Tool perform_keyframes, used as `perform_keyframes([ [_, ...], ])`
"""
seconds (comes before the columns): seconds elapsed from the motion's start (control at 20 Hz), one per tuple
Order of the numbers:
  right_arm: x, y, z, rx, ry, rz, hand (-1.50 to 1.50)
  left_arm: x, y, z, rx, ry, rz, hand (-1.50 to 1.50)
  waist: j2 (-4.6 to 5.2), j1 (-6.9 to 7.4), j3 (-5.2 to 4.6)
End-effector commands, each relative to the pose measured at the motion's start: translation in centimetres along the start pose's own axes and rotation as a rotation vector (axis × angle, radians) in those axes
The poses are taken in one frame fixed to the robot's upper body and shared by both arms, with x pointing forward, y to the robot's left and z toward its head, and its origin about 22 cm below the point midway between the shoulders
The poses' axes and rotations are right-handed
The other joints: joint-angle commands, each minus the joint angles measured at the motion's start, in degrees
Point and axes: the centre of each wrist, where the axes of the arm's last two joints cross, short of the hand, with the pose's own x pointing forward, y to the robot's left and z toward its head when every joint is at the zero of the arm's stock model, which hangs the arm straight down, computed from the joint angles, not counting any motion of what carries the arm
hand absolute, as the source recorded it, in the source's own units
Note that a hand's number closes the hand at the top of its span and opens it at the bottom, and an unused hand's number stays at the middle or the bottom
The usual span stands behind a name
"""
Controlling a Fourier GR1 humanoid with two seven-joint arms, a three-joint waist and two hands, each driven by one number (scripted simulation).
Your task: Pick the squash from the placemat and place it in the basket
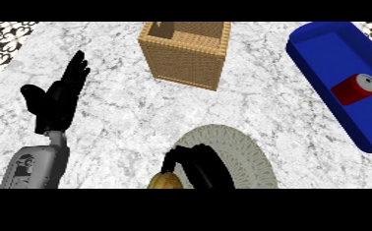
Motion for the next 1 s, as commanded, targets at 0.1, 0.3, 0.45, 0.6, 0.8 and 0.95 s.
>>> perform_keyframes([
  [0.1,5.9,1.7,0.4,-0.148,-0.092,-0.209,1.5,-0.2,0.2,-0.4,0.019,0.016,-0.014,0.0,-0.63,-1.17,-0.13],
  [0.3,8.1,1.3,-0.7,-0.233,-0.077,-0.194,1.5,-0.3,1.2,-0.1,0.028,0.023,-0.019,0.0,-1.09,-1.39,-0.33],
  [0.45,9.4,0.0,-2.8,-0.291,-0.066,-0.185,1.5,-0.4,-0.6,-0.2,0.029,0.024,-0.026,0.0,-0.97,-1.54,-0.35],
  [0.6,11.2,-1.7,-4.1,-0.371,-0.042,-0.247,1.5,-0.4,0.5,-0.2,0.013,0.035,-0.012,0.0,-1.25,-1.12,-0.39],
  [0.8,13.2,-3.6,-6.9,-0.447,-0.023,-0.289,1.5,0.3,-0.5,-0.8,0.008,0.016,-0.017,0.0,-1.16,-0.56,-0.4],
  [0.95,15.5,-6.0,-9.8,-0.488,0.002,-0.259,1.5,-0.1,-0.1,-1.0,0.008,0.019,-0.022,0.0,-0.89,-0.38,-0.47],
])
